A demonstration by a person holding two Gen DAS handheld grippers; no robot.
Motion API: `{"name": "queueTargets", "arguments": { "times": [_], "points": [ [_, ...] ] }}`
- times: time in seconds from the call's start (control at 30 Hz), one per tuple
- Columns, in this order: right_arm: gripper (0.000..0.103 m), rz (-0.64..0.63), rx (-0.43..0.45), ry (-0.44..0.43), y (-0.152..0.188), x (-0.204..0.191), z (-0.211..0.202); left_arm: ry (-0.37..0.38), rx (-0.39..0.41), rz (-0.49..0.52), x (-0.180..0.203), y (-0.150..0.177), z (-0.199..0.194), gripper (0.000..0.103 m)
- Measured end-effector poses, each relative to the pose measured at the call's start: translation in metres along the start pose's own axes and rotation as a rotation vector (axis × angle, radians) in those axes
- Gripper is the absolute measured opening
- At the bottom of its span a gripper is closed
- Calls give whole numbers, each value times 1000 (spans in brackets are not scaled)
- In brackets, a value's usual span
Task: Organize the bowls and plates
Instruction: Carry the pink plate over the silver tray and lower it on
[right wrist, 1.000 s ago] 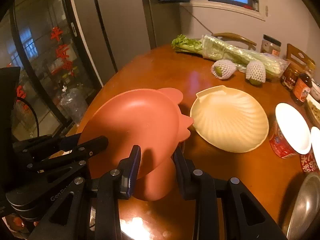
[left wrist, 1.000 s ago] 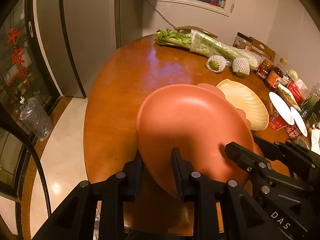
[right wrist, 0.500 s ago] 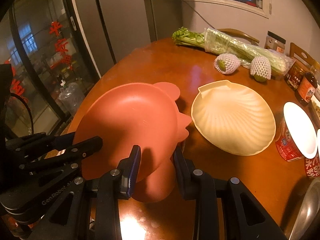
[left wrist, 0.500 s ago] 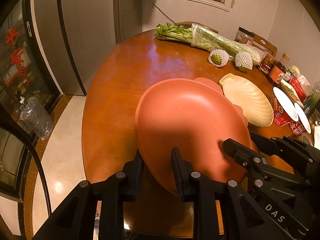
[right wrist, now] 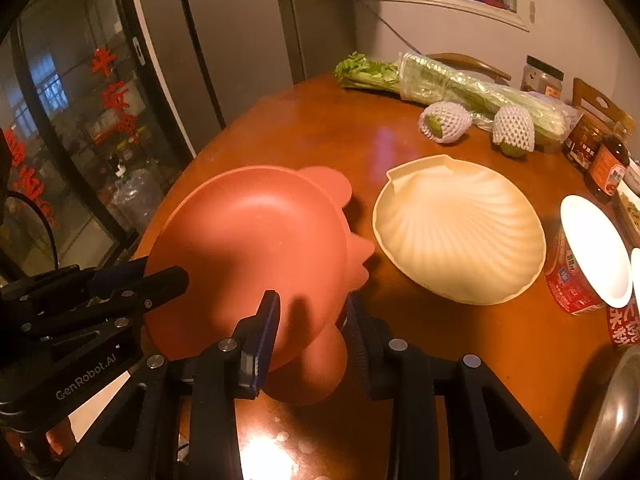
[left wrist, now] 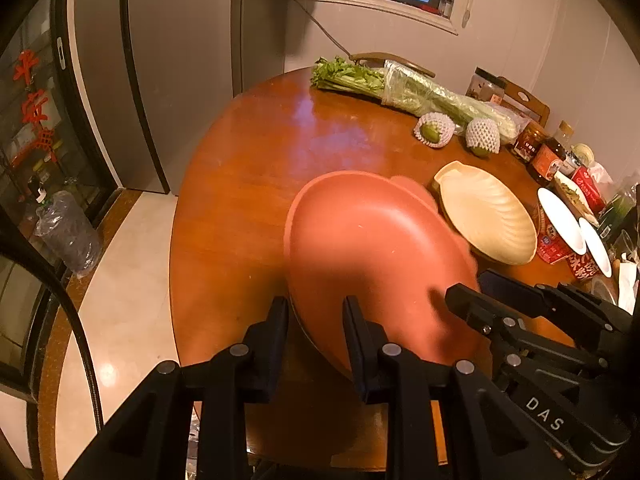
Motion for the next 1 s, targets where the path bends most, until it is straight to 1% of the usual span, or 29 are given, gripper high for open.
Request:
{"name": "queueTargets", "arguments": {
  "times": [0.2,0.33,0.57,0.73,1.0],
  "points": [
    [36,6,19,7,-3,2,-8,6,5,2,2,1,-5,30],
    [36,16,27,10,-2,4,-14,-13,21,5,1,0,-10,40],
    [36,33,46,15,1,8,-27,-25,46,12,3,-1,-22,41],
    [36,49,67,16,2,12,-39,-25,65,21,8,-3,-32,46],
    [36,97,102,24,6,34,-61,-10,98,43,29,-8,-46,47]
  ]
}}
Point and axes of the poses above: each gripper's, at about its wrist camera, not at the fingertips, and z roughly the way its jaws point, x to its right, y to its underside, the point moved 7 cm from there along z, roughly the way its jaws point
